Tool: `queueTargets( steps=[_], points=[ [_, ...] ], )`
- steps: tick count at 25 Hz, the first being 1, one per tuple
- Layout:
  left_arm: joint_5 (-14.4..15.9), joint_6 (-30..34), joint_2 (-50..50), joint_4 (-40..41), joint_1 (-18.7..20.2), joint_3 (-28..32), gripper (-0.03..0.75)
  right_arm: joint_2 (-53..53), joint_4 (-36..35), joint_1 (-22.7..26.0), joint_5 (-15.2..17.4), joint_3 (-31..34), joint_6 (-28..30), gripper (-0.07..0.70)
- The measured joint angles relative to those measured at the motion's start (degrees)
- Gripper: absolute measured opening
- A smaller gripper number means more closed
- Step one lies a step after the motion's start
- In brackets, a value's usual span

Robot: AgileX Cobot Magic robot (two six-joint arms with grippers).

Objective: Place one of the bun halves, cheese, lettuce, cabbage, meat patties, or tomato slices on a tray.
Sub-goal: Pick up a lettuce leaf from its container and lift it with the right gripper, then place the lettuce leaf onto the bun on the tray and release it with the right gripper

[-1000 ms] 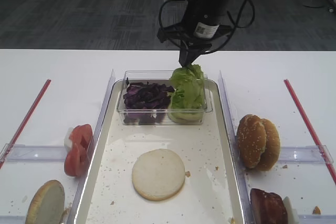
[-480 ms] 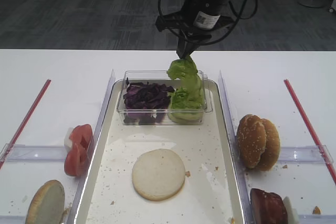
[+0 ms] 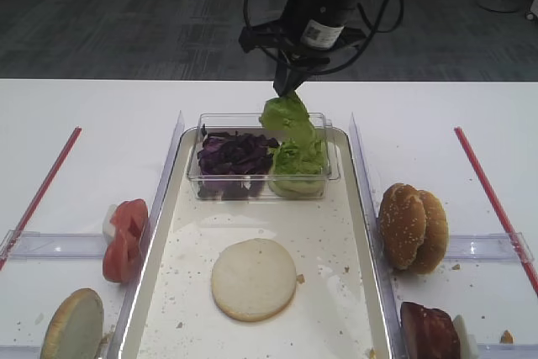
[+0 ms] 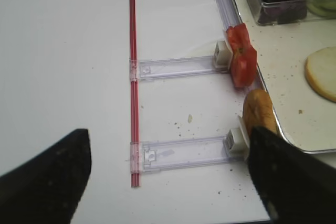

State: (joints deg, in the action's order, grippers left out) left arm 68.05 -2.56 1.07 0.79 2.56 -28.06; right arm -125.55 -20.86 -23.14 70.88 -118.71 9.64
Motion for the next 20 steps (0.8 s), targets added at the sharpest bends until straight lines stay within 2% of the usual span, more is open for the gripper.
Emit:
queueTargets(
  steps=[9, 15, 20],
  points=[
    [0.0, 0.0, 0.0, 0.0, 0.0, 0.0, 0.564, 4.0, 2.4, -2.7, 0.1, 0.5, -2.3, 0.047],
    [0.0, 0.0, 0.0, 0.0, 0.0, 0.0, 0.564, 7.6, 2.3, -2.9, 0.2, 5.1, -2.4, 0.047],
    [0.0, 0.0, 0.0, 0.0, 0.0, 0.0, 0.564, 12.2, 1.8, -3.5, 0.2, 11.4, -2.3, 0.047]
  ],
)
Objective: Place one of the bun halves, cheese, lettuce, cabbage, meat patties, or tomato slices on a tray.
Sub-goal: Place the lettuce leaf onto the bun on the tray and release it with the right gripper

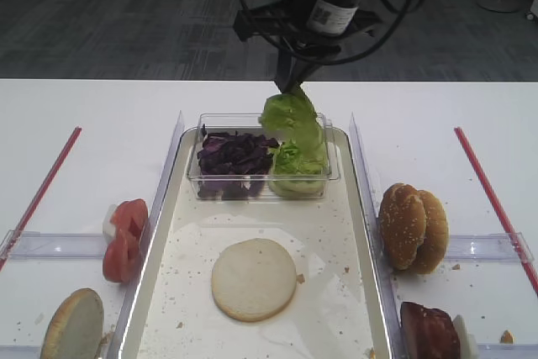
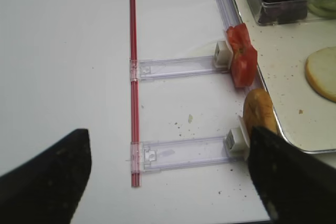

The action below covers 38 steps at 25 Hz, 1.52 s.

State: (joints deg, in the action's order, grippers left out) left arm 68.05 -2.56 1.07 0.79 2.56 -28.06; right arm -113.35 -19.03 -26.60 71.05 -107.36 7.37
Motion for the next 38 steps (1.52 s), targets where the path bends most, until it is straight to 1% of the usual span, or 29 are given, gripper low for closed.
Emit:
queueTargets(
  steps=[4, 10, 17, 23, 29, 38],
  points=[
    [0.0, 0.0, 0.0, 0.0, 0.0, 0.0, 0.564, 3.8, -0.2, -2.0, 0.0, 5.0, 0.5, 0.047],
    [0.0, 0.0, 0.0, 0.0, 0.0, 0.0, 0.564, 6.5, -0.4, -7.5, 0.0, 10.8, 0.6, 0.047],
    [0.0, 0.0, 0.0, 0.0, 0.0, 0.0, 0.564, 6.6, -0.7, -14.8, -0.2, 14.4, 0.6, 0.047],
    [0.0, 0.0, 0.0, 0.0, 0.0, 0.0, 0.564, 6.6, -0.9, -15.5, -0.3, 15.2, 0.7, 0.047],
    [0.0, 0.0, 0.0, 0.0, 0.0, 0.0, 0.564, 6.6, -3.5, -15.5, -0.3, 15.2, 1.0, 0.047],
    [0.0, 0.0, 0.0, 0.0, 0.0, 0.0, 0.564, 5.2, -3.9, -15.5, -0.3, 15.2, 2.1, 0.047]
  ],
)
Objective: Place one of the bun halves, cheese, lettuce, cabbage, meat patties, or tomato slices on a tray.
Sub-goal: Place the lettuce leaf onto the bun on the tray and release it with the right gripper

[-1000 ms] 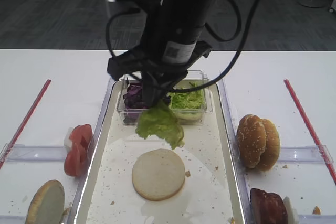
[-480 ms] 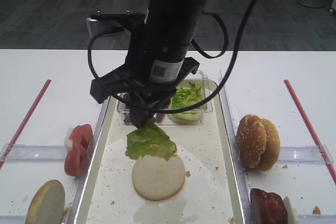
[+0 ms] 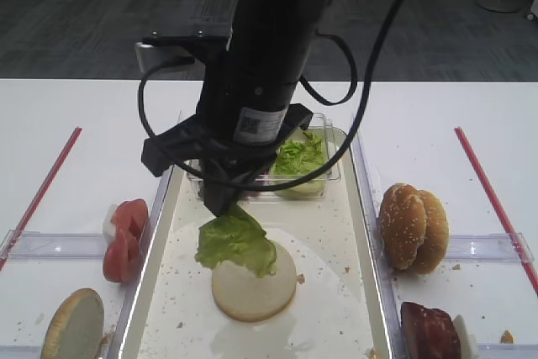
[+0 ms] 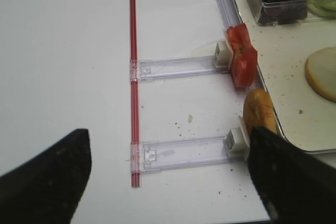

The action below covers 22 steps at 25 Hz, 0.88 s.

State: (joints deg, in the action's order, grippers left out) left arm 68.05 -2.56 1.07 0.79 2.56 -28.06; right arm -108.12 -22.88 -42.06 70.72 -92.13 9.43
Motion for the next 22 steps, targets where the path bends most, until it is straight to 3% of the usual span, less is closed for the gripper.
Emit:
queueTargets(
  steps=[22],
  points=[
    [0.0, 0.0, 0.0, 0.0, 0.0, 0.0, 0.564, -9.2, 0.8, 0.0, -0.8, 0.0, 1.6, 0.047]
  ],
)
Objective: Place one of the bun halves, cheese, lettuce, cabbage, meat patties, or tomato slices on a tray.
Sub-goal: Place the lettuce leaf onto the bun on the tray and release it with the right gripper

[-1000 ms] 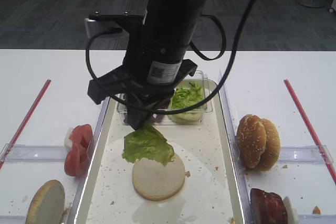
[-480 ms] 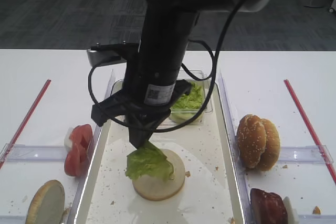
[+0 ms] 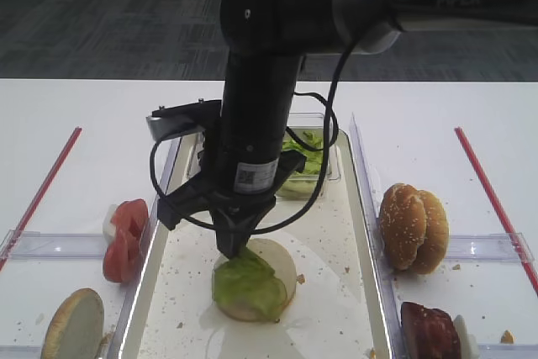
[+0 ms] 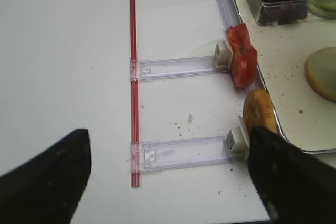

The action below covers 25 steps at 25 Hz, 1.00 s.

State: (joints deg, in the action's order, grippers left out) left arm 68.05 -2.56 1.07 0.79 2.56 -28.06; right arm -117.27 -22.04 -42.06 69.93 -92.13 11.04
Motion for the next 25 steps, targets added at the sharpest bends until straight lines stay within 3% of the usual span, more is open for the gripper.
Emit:
queueTargets(
  steps=[13, 25],
  points=[
    [0.0, 0.0, 0.0, 0.0, 0.0, 0.0, 0.564, -1.0, 2.3, 0.0, -0.6, 0.0, 0.0, 0.047],
    [0.0, 0.0, 0.0, 0.0, 0.0, 0.0, 0.564, -1.0, 2.6, 0.0, -4.3, 0.0, 0.0, 0.047]
  ],
)
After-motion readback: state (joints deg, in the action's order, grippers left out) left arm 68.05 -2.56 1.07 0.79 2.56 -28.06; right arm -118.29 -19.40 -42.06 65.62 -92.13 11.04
